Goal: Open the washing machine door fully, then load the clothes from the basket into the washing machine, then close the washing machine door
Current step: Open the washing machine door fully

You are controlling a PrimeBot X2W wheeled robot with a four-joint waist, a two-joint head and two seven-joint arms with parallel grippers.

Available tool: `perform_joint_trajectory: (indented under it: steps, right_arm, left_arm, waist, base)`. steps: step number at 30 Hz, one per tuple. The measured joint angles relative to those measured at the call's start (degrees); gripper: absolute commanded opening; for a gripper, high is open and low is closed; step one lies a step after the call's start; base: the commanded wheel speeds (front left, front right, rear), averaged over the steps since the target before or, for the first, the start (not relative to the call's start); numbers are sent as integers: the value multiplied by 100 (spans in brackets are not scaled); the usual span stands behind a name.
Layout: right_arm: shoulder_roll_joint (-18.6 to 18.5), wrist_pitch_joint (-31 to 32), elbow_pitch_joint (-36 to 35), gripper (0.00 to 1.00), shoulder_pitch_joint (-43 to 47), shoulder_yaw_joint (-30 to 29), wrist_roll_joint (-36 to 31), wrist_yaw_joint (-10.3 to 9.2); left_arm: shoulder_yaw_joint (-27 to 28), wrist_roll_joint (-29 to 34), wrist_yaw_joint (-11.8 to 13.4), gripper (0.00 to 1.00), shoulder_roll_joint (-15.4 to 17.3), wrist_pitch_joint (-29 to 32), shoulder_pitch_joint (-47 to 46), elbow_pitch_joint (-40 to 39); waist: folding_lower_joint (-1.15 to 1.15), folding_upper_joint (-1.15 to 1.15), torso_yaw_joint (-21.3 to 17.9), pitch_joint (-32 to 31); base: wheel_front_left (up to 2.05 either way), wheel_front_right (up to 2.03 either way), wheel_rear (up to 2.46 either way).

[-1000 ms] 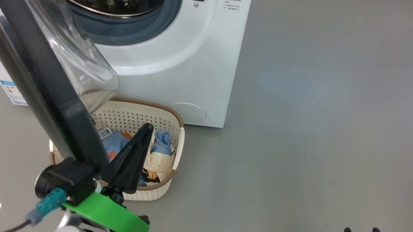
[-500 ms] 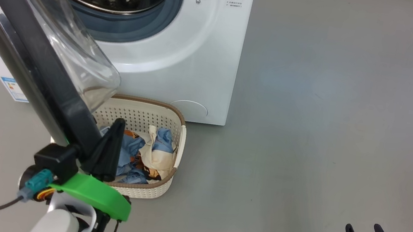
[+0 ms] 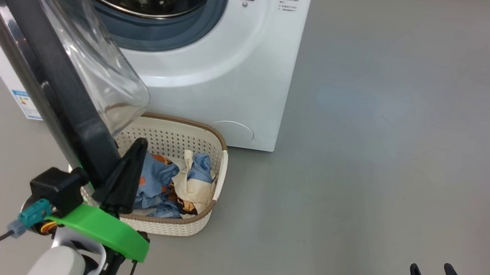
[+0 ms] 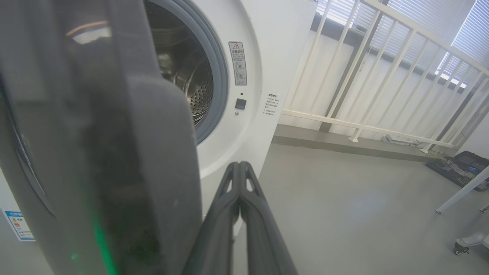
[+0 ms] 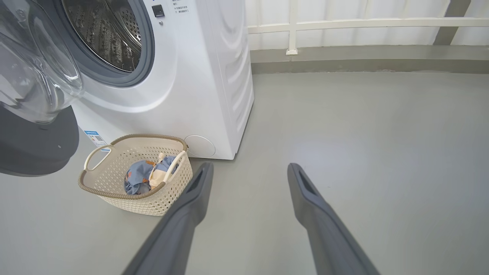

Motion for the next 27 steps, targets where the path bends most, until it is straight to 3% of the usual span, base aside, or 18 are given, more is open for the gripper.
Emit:
perform_joint_trajectory:
  steps: [27]
  right_arm:
    - [-13,0,-135,100,24,-158,-81,0]
  left_arm:
    - [441,223,1,0,-55,-43,789,-623]
  waist:
    - [0,0,696,-58]
  base:
    - [0,0,0]
